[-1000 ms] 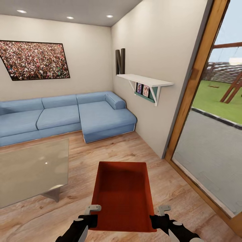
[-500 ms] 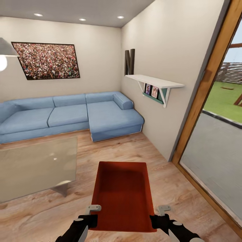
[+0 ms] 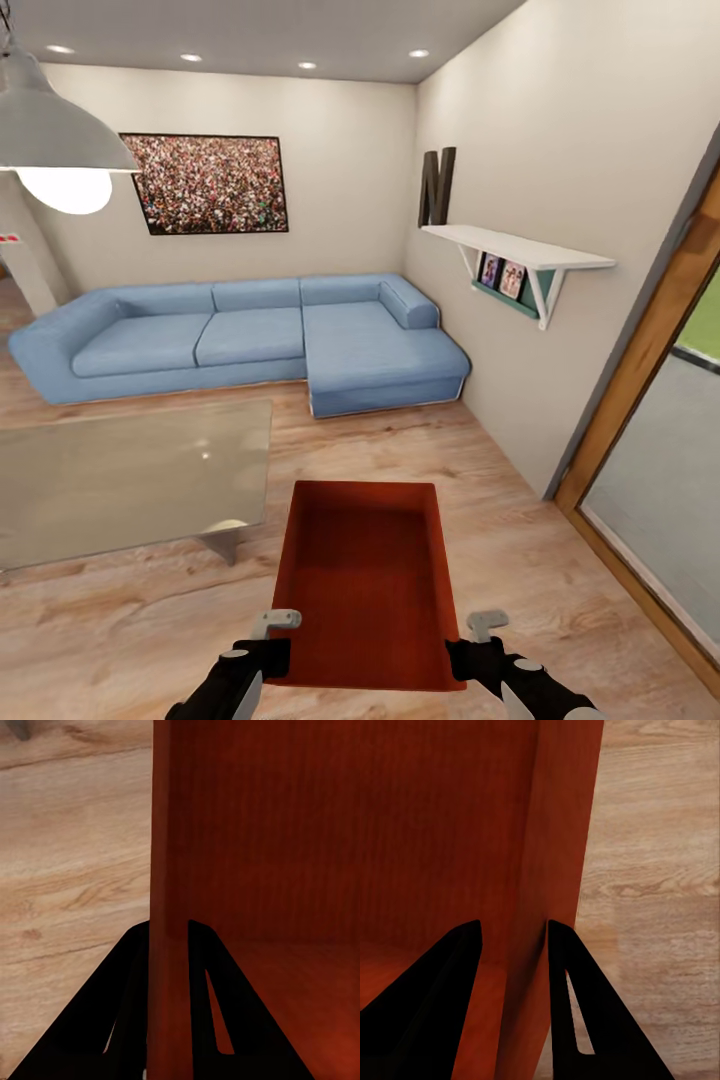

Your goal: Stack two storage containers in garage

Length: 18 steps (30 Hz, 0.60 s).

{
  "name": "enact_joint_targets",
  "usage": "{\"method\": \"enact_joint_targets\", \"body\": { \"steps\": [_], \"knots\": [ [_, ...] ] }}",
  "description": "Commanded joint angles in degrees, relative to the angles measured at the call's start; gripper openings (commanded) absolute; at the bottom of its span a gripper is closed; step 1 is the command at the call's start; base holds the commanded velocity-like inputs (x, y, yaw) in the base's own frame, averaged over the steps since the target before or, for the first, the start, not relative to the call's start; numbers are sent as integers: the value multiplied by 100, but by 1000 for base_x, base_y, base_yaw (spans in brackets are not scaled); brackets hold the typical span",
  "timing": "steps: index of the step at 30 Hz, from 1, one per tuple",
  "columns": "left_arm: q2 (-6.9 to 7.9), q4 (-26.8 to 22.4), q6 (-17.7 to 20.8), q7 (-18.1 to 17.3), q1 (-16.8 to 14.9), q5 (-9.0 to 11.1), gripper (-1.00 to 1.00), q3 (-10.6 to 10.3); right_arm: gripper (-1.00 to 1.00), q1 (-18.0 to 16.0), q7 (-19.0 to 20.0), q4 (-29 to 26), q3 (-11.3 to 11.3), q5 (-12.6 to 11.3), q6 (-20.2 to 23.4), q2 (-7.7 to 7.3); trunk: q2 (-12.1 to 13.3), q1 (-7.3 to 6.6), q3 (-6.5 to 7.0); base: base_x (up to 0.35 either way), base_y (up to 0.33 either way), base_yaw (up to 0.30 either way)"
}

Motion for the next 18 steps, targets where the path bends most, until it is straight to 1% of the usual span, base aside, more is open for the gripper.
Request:
{"method": "enact_joint_targets", "body": {
  "steps": [1, 18],
  "knots": [
    [56, -7, 32, 2, -3, -43, -100, 13, -100, -5, 227, 0, 105, 16, -28, -3, -12, 3, -7, 0, 0, 269],
    [57, -7, 32, -6, -4, -19, -100, 13, -100, -5, 235, 2, 105, 9, -28, -3, -12, 3, 77, 0, 0, 263]
  ]
}}
